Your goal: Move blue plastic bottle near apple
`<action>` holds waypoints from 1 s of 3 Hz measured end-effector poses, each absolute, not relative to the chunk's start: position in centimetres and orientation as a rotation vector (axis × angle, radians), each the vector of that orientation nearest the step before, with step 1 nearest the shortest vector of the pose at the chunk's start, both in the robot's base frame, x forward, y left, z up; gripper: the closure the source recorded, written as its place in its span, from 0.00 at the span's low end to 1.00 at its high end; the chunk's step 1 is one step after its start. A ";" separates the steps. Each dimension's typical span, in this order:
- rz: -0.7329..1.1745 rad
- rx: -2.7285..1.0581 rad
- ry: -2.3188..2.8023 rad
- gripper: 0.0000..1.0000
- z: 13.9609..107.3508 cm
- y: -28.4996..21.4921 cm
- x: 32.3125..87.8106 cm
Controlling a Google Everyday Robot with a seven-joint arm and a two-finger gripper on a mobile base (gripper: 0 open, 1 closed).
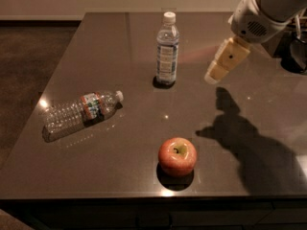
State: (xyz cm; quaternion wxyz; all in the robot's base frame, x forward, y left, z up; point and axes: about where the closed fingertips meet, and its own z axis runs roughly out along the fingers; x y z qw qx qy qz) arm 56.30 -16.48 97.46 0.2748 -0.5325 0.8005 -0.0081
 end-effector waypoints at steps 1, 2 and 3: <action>0.022 -1.360 2.117 0.00 97.2 -14.5 60.2; 0.089 -1.344 2.082 0.00 96.4 -11.4 62.9; 0.171 -1.350 2.055 0.00 95.3 -8.2 64.8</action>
Offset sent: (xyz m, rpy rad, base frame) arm 0.1012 0.0896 -0.0210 0.2126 -0.0421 0.0230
